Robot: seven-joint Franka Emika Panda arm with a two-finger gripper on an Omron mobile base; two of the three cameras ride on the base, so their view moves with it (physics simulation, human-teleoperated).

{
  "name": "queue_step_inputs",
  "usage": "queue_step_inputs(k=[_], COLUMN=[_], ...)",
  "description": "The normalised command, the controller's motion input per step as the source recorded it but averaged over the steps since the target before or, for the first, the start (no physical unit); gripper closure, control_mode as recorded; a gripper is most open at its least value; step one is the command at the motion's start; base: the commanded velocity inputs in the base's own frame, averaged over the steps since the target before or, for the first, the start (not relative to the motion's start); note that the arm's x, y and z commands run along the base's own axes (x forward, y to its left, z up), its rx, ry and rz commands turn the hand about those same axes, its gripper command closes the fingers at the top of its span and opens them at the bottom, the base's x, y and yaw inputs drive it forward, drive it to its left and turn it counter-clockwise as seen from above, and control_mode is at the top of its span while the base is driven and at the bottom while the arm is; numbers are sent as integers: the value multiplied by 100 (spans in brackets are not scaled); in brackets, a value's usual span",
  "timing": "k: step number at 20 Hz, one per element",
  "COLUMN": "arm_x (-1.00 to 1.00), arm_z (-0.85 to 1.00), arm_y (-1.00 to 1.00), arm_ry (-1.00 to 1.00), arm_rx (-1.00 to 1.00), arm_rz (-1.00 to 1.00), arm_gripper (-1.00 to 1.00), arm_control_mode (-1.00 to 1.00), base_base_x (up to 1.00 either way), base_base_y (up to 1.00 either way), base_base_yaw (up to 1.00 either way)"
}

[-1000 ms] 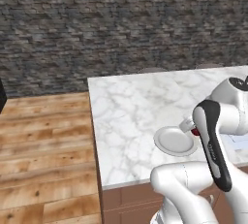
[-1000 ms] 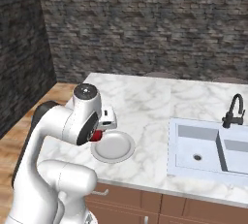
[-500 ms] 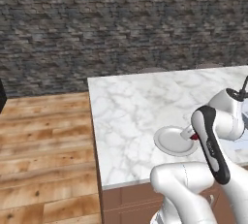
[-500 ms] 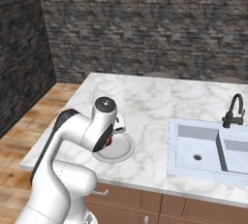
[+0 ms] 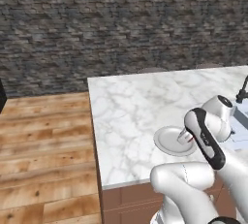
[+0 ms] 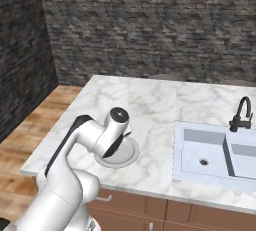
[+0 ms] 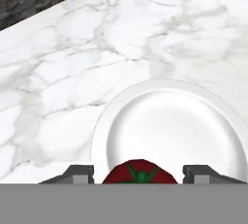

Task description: Pick tomato from the fridge and place it on the plate on the counter.

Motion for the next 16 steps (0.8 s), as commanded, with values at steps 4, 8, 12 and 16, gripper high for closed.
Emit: queue_step_inputs(k=[4,8,12,16], arm_x=[61,60,45,31], arm_z=[-46,-46,-32,-18], arm_y=[0,0,-3,-13], arm_ry=[0,0,0,0], arm_rx=[0,0,2,1], arm_rz=[20,16,14,10], arm_gripper=[100,100,100,100], arm_control_mode=[-100,-100,-100,-100], base_base_x=[0,0,0,0], base_base_y=[0,0,0,0], base_base_yaw=[0,0,0,0])
